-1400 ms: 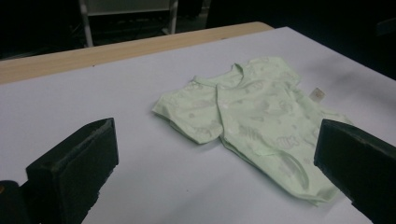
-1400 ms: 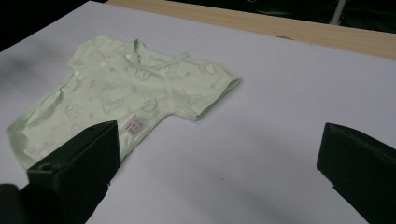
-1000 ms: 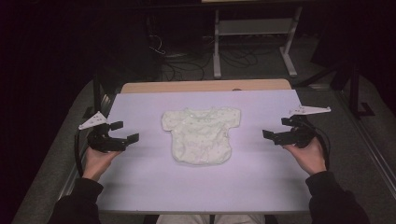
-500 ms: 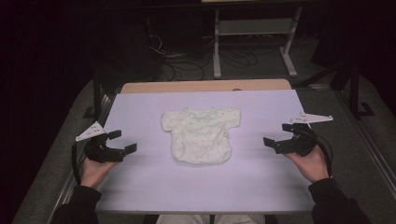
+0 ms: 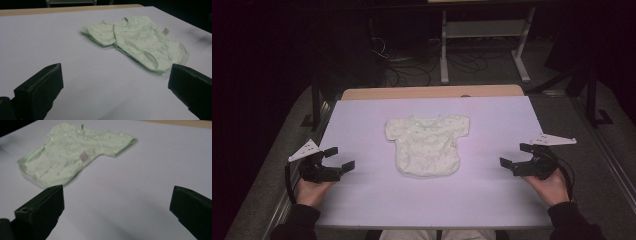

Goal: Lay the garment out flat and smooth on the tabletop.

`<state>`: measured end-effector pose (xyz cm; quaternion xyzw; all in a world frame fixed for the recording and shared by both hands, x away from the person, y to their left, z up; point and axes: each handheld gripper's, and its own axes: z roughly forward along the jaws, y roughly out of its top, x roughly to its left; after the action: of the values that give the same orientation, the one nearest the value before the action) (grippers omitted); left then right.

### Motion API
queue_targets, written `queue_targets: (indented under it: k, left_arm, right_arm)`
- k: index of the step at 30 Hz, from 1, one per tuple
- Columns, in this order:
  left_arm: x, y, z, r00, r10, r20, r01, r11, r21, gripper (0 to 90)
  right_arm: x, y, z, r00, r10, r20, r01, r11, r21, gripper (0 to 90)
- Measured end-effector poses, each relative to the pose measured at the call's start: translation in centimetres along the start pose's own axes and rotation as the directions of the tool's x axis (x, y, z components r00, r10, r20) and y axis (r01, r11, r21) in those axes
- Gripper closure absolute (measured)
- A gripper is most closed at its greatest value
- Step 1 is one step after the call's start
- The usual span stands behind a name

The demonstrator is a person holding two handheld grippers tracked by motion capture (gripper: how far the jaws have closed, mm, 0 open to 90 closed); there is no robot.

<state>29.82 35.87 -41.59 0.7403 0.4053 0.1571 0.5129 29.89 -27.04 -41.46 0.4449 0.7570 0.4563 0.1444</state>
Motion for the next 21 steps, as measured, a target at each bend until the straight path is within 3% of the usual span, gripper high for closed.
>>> queue_targets:
  k: [10,21]
  left_arm:
    - [0.2,-1.8,-0.8,0.999,-0.015,-0.042,0.015,0.9998,-0.012,0.0]
    - [-0.2,-2.2,-0.9,0.9992,-0.005,-0.04,0.005,1.0,-0.003,0.0]
  right_arm:
    - [0.6,-1.8,0.0,0.9997,-0.024,0.007,0.024,1.0,0.008,0.0]
    - [1.0,-3.2,-0.3,0.9997,-0.024,-0.003,0.024,1.0,0.001,0.0]
